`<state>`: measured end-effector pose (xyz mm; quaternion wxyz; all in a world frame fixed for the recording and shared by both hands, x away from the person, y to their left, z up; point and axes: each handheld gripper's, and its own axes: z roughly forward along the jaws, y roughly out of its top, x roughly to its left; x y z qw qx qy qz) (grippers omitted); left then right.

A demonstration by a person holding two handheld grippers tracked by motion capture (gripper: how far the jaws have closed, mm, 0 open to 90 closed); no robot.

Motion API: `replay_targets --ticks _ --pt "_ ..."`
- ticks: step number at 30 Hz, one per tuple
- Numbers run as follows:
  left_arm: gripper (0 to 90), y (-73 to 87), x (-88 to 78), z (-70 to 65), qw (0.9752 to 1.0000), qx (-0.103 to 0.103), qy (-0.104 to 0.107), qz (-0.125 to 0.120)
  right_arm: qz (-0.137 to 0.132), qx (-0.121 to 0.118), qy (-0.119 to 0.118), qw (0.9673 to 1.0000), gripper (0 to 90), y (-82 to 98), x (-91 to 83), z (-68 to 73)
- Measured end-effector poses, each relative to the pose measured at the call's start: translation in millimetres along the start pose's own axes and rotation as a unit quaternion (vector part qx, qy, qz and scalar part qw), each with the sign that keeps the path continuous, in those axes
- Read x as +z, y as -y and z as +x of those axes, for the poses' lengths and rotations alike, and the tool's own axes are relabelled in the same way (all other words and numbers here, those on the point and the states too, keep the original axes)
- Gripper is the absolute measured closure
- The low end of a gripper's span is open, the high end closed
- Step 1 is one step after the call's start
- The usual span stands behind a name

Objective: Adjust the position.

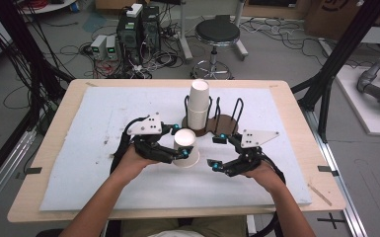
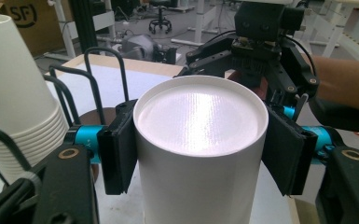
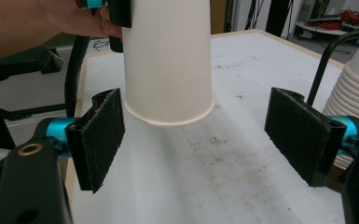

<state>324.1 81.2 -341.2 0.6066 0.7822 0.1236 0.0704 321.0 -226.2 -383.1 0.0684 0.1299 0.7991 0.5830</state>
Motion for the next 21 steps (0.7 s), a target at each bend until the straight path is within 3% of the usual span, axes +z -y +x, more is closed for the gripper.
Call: replay_targets --ticks 8,15,21 --pt "34.6 -1.0 7.9 -2.6 0.9998 0.010 0.014 0.011 0.004 0.001 -0.017 0.9998 20.4 -0.6 6.8 3.3" --pt "34.5 -5.2 8.7 -1.4 0.9999 0.006 0.010 -0.002 0.004 0.009 -0.018 0.9998 20.3 -0.4 9.5 3.1" --pt "34.6 -7.0 12.7 -1.3 0.9997 0.011 0.022 0.002 0.006 0.007 -0.026 0.9996 20.3 -0.1 12.7 3.8"
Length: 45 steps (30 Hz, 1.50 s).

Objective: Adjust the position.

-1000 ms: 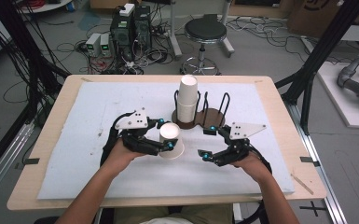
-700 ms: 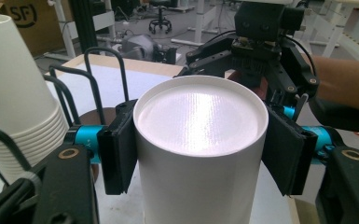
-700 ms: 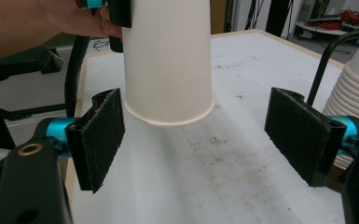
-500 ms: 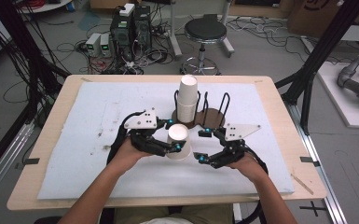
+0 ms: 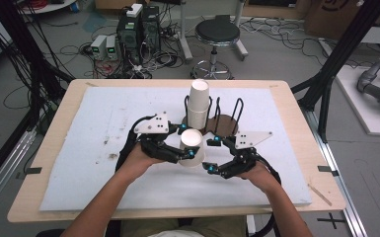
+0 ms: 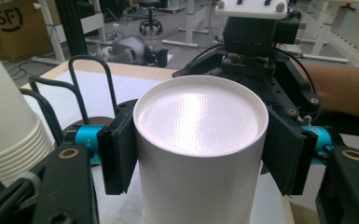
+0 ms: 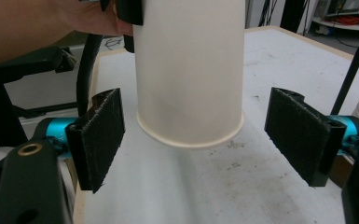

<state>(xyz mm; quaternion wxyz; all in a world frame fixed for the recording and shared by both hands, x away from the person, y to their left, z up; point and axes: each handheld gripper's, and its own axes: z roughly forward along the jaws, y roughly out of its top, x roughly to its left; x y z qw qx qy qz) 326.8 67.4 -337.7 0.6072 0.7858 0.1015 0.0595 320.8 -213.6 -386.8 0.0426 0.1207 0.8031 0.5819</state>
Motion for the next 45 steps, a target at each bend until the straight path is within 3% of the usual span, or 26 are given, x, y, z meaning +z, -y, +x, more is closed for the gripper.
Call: replay_targets --ticks 7,17,20,22,26,30,33,34,35,39,42,45 --pt "34.7 -2.1 5.8 0.2 0.9999 0.003 0.012 0.002 -0.002 0.000 -0.011 0.9999 20.3 -1.4 7.8 2.2" --pt "34.9 -8.3 14.7 -0.7 0.9981 -0.017 0.048 -0.035 -0.014 0.004 -0.018 0.9997 20.1 -2.6 14.7 3.4" --pt "34.9 -7.6 16.5 -4.2 0.9978 -0.013 0.058 -0.028 -0.012 -0.001 -0.023 0.9997 20.3 -2.6 16.6 5.1" --pt "35.2 -6.8 16.7 -6.4 0.9980 -0.009 0.058 -0.022 -0.008 -0.010 -0.035 0.9993 26.9 -2.7 17.5 6.7" --pt "35.6 -4.9 14.5 -6.7 0.9982 -0.011 0.058 -0.015 0.005 -0.019 -0.038 0.9991 31.2 -2.4 18.1 6.9" --pt "34.8 -5.1 12.4 -6.7 0.9984 -0.011 0.049 0.024 0.026 -0.029 -0.037 0.9985 34.2 -2.9 19.1 5.8" --pt "19.6 -6.2 12.3 -7.5 0.9970 0.003 0.029 0.072 0.065 -0.045 -0.016 0.9968 34.4 -6.0 21.3 5.7" --pt "19.6 -7.0 11.0 -6.5 0.9948 0.015 0.028 0.097 0.075 -0.049 -0.009 0.9959 34.4 -7.0 22.0 5.9" --pt "19.6 -7.0 11.0 -6.5 0.9948 0.015 0.028 0.097 0.075 -0.049 -0.009 0.9959 34.4 -7.0 22.0 5.9" --pt "19.6 -11.7 10.2 -5.2 0.9895 0.035 0.030 0.137 0.095 -0.057 -0.006 0.9939 34.4 -7.8 24.2 7.5" --pt "19.6 -16.9 12.0 -4.9 0.9860 0.046 0.046 0.154 0.104 -0.062 -0.007 0.9927 34.3 -7.6 26.8 9.2" --pt "19.6 -20.2 17.4 -6.4 0.9800 0.055 0.055 0.183 0.113 -0.070 -0.010 0.9910 34.3 -7.6 29.6 10.5"
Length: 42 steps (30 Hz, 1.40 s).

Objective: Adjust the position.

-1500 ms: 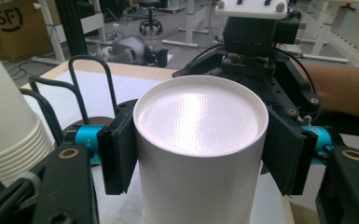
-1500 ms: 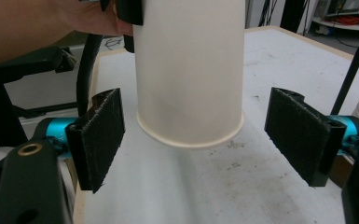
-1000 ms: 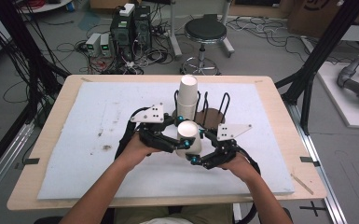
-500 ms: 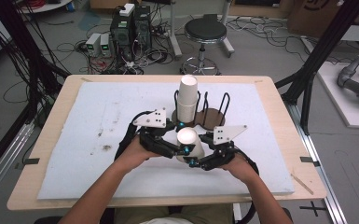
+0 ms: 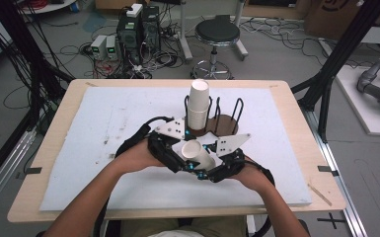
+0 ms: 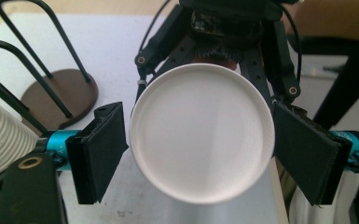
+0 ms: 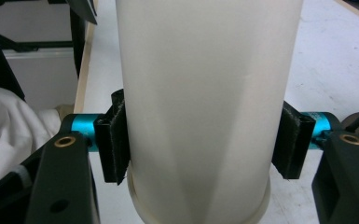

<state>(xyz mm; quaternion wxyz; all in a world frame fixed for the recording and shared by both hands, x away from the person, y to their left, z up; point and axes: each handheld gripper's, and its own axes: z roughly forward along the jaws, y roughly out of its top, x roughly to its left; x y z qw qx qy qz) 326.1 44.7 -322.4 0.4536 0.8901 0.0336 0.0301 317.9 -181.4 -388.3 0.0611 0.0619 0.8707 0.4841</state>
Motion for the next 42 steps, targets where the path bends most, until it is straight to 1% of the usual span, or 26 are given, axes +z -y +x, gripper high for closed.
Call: replay_targets --ticks 2,3,6,7,8,9,10,11,19,20,21,22,23,24,25,26,27,28,29,30,31,33,34,35,39,42 --pt "19.6 -1.8 4.5 -0.1 0.9998 0.007 0.005 0.019 0.006 -0.002 -0.003 1.0000 34.2 -0.2 1.8 1.4" --pt "20.1 -2.0 5.6 -0.1 0.9997 0.007 0.007 0.024 0.016 -0.007 -0.003 0.9998 34.2 0.3 3.5 2.3" --pt "21.0 -2.5 9.7 0.8 0.9993 0.006 0.014 0.034 0.024 -0.012 -0.003 0.9996 34.2 0.8 4.8 3.2" --pt "24.4 -2.5 10.7 1.3 0.9991 0.006 0.020 0.036 0.027 -0.013 -0.005 0.9996 34.2 1.0 5.8 4.0" --pt "24.4 -2.3 11.7 1.3 0.9989 0.006 0.025 0.039 0.027 -0.013 -0.005 0.9996 34.2 1.0 5.8 4.0" --pt "26.5 -1.8 12.5 1.5 0.9984 0.013 0.031 0.045 0.027 -0.014 -0.008 0.9995 34.2 0.8 5.9 4.4" --pt "32.0 -1.4 13.1 1.2 0.9982 0.015 0.035 0.046 0.026 -0.015 -0.008 0.9995 34.2 0.7 5.6 4.8" --pt "34.0 -1.2 13.4 0.9 0.9980 0.019 0.038 0.048 0.025 -0.014 -0.009 0.9995 34.2 0.7 5.4 4.8" --pt "35.9 -0.2 11.5 3.0 0.9978 0.015 0.047 0.044 0.024 -0.013 -0.017 0.9995 35.1 0.9 5.0 4.3" --pt "35.8 -0.1 10.5 3.5 0.9980 0.014 0.048 0.040 0.020 -0.012 -0.018 0.9996 33.6 1.1 4.7 4.3" --pt "35.7 0.8 8.6 4.1 0.9984 0.011 0.048 0.029 0.000 0.001 -0.023 0.9997 24.4 1.5 3.2 4.2" --pt "35.7 2.0 7.3 4.8 0.9986 0.006 0.048 0.019 0.000 0.001 -0.023 0.9997 24.4 1.5 3.2 4.2" --pt "35.8 4.1 5.3 6.2 0.9987 0.003 0.051 0.007 -0.025 0.019 -0.024 0.9992 19.2 0.7 0.9 4.2" --pt "35.8 7.4 3.8 6.8 0.9987 -0.004 0.051 -0.008 -0.025 0.019 -0.024 0.9992 19.2 0.7 0.9 4.2" --pt "35.8 11.2 2.0 8.2 0.9983 -0.010 0.053 -0.023 -0.037 0.023 -0.023 0.9988 19.2 0.2 -1.2 3.7" --pt "35.8 16.8 0.4 9.2 0.9972 -0.022 0.053 -0.047 -0.050 0.025 -0.024 0.9982 19.2 0.0 -3.2 2.8" --pt "35.8 19.0 -0.1 9.7 0.9966 -0.026 0.052 -0.058 -0.064 0.033 -0.020 0.9972 19.3 0.4 -6.2 2.0" --pt "35.8 24.6 -2.0 11.1 0.9945 -0.036 0.053 -0.083 -0.071 0.038 -0.018 0.9966 19.2 0.6 -6.9 1.7" --pt "35.8 28.0 -3.0 11.8 0.9928 -0.043 0.052 -0.099 -0.078 0.042 -0.016 0.9959 19.3 1.2 -9.3 0.6" --pt "35.8 33.2 -4.5 12.3 0.9890 -0.056 0.052 -0.127 -0.082 0.044 -0.013 0.9956 19.2 1.5 -10.4 0.3" --pt "35.8 37.0 -5.4 12.5 0.9861 -0.062 0.051 -0.145 -0.089 0.047 -0.009 0.9949 19.2 1.9 -12.2 -0.5" --pt "35.8 44.1 -7.0 12.3 0.9822 -0.067 0.046 -0.169 -0.108 0.053 -0.006 0.9928 19.2 2.6 -15.4 -1.6" --pt "35.8 48.3 -7.4 12.2 0.9789 -0.071 0.046 -0.186 -0.118 0.054 -0.005 0.9915 19.2 2.7 -17.0 -2.3" --pt "35.8 50.7 -7.7 12.1 0.9770 -0.073 0.047 -0.195 -0.129 0.058 -0.007 0.9899 19.2 2.7 -18.9 -2.7" --pt "35.9 59.3 -8.0 10.6 0.9636 -0.086 0.050 -0.248 -0.149 0.058 -0.014 0.9870 18.7 3.1 -21.3 -3.1" --pt "35.9 59.4 -5.7 7.7 0.9585 -0.082 0.047 -0.269 -0.151 0.062 -0.021 0.9864 18.7 3.3 -19.1 -1.8"
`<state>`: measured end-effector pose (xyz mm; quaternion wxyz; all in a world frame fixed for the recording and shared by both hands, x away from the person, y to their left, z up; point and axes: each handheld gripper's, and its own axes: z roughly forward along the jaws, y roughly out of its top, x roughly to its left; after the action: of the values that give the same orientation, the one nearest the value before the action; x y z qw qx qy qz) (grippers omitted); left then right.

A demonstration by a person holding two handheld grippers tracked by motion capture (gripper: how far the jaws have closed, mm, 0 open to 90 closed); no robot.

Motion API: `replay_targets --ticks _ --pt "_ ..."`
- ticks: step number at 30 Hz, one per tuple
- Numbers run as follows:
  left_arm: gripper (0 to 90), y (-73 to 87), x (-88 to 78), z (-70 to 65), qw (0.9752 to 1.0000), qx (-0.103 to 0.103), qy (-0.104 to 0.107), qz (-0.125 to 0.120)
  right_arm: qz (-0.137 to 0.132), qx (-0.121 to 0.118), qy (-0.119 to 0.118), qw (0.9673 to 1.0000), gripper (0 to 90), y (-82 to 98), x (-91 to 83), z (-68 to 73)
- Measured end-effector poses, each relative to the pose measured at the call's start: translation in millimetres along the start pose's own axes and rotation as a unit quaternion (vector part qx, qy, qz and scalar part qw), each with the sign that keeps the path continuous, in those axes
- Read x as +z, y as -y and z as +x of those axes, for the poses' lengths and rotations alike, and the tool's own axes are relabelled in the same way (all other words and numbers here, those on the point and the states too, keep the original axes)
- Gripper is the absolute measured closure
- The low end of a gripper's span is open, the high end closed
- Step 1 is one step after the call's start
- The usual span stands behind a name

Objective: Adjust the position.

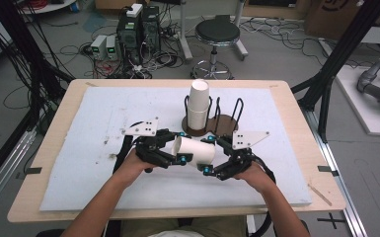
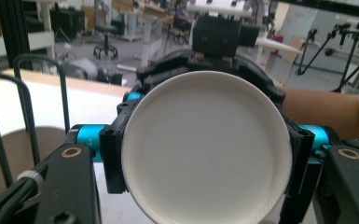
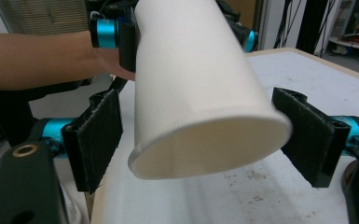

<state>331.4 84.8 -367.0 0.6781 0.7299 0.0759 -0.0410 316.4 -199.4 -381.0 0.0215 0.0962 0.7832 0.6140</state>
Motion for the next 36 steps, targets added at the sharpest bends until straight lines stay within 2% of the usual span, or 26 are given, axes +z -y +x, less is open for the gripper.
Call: replay_targets --ticks 3,7,10,13,17,18,21,23,24,25,27,29,31,32,34,36 --pt "35.9 0.3 5.1 -2.5 0.9998 0.002 0.009 -0.016 0.002 0.000 -0.006 1.0000 18.7 0.5 2.3 0.9" --pt "35.8 1.8 9.8 -4.8 0.9998 0.007 0.013 -0.010 -0.003 -0.009 -0.015 0.9998 18.8 -0.7 0.6 1.4" --pt "35.9 3.0 9.9 -4.9 0.9998 0.009 0.014 -0.006 0.002 -0.009 -0.018 0.9998 27.2 -0.6 -1.8 0.0" --pt "36.2 3.9 9.1 -4.8 0.9998 0.010 0.014 -0.003 0.008 -0.014 -0.023 0.9996 29.2 -0.7 -1.8 -0.4" --pt "36.3 4.0 8.0 -4.9 0.9997 0.016 0.015 0.010 0.022 -0.019 -0.027 0.9992 31.8 -0.3 -0.6 -0.5" --pt "36.3 3.8 7.1 -5.0 0.9997 0.012 0.015 0.016 0.025 -0.019 -0.027 0.9991 32.3 -0.4 -0.2 -0.2" --pt "34.6 1.6 5.7 -6.2 0.9987 0.001 0.001 0.050 0.039 -0.025 -0.026 0.9986 32.6 -1.2 1.6 0.3" --pt "23.1 -1.5 5.3 -7.3 0.9961 -0.009 -0.019 0.086 0.048 -0.026 -0.019 0.9984 32.6 -1.4 1.5 0.8" --pt "19.9 -3.5 4.4 -8.6 0.9945 -0.003 -0.030 0.101 0.050 -0.027 -0.018 0.9982 32.6 -1.6 1.1 -0.1" --pt "19.3 -5.1 3.5 -9.4 0.9934 0.005 -0.036 0.109 0.055 -0.021 -0.016 0.9981 32.7 -1.8 0.7 0.2" --pt "19.3 -9.5 0.2 -11.2 0.9911 0.014 -0.044 0.125 0.068 -0.028 -0.008 0.9973 32.8 -2.7 0.2 -1.0" --pt "19.3 -13.9 -3.0 -12.5 0.9876 0.028 -0.053 0.145 0.081 -0.027 0.000 0.9964 32.8 -3.6 0.0 -1.2" --pt "19.3 -17.5 -5.1 -13.3 0.9815 0.043 -0.062 0.176 0.095 -0.037 0.005 0.9948 32.9 -4.7 0.8 -1.7" --pt "19.3 -18.2 -5.6 -13.4 0.9797 0.047 -0.061 0.185 0.106 -0.037 0.009 0.9937 32.9 -5.1 1.6 -1.0" --pt "19.3 -18.6 -4.6 -14.9 0.9741 0.054 -0.064 0.210 0.127 -0.041 0.010 0.9910 32.9 -5.5 3.2 0.8" --pt "19.4 -16.6 -1.6 -15.9 0.9674 0.060 -0.057 0.239 0.145 -0.051 0.011 0.9881 32.8 -5.3 6.4 2.1"
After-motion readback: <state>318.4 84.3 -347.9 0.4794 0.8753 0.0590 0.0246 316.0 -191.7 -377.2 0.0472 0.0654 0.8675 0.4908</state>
